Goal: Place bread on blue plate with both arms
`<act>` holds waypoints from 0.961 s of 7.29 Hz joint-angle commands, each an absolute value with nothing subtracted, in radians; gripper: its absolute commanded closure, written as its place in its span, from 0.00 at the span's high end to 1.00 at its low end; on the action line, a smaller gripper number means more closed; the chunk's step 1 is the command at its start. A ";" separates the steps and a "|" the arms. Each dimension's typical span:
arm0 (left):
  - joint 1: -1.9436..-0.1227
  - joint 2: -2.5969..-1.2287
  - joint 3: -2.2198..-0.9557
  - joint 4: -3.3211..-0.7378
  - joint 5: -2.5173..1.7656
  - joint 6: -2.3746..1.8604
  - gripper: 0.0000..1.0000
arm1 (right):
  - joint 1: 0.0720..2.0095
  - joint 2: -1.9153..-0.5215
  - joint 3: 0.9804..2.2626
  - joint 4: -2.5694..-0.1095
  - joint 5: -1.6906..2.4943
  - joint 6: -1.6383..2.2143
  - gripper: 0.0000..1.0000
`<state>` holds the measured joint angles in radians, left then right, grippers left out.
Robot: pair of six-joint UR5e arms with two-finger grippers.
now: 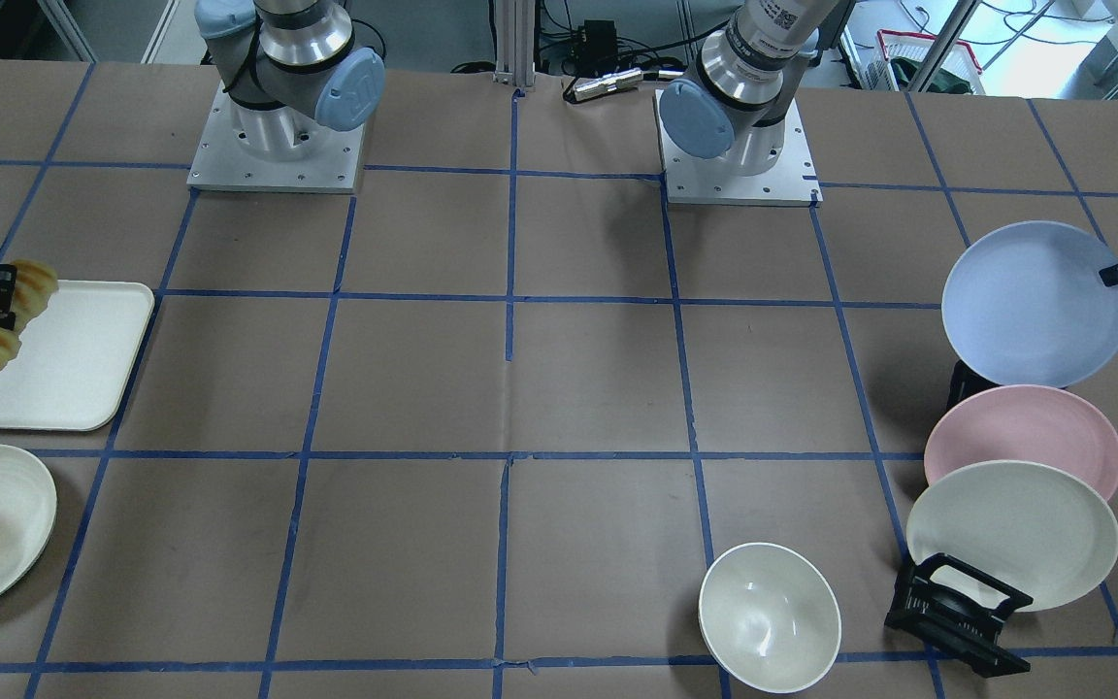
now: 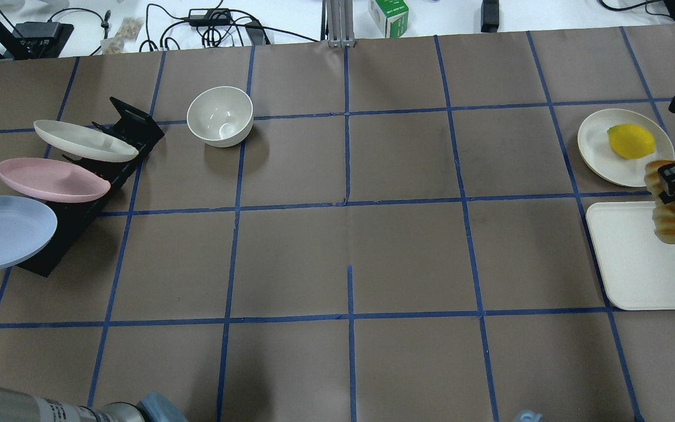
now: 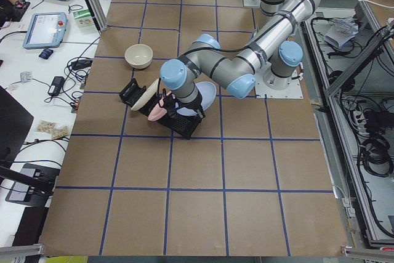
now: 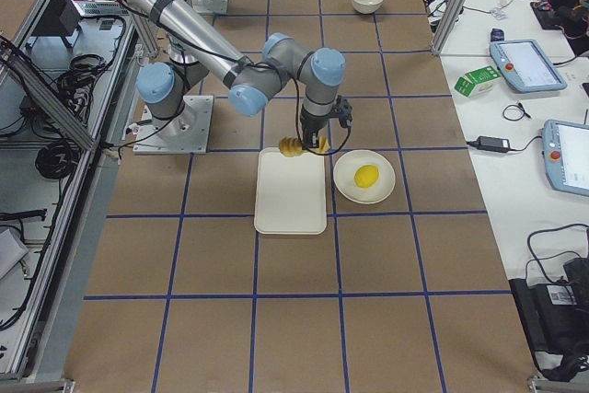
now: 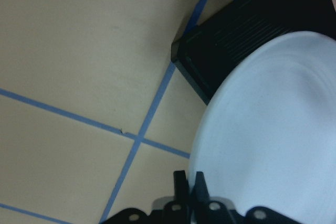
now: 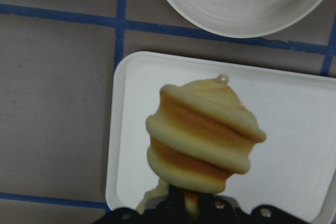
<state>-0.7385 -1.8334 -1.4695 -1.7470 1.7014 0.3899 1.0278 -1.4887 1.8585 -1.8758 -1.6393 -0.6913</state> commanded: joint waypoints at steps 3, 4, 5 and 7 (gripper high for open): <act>-0.896 -1.720 -1.457 -1.890 1.588 0.257 0.00 | 1.239 -1.549 1.798 -1.770 -1.540 -0.478 0.05; -1.033 -1.714 -1.457 -1.803 1.551 0.161 0.00 | 1.259 -1.549 1.798 -1.770 -1.537 -0.476 0.05; -1.142 -1.712 -1.466 -1.768 1.486 0.150 0.00 | 1.293 -1.551 1.796 -1.772 -1.539 -0.451 0.05; -1.286 -1.749 -1.511 -1.590 1.338 0.030 0.00 | 1.344 -1.555 1.793 -1.775 -1.546 -0.390 0.05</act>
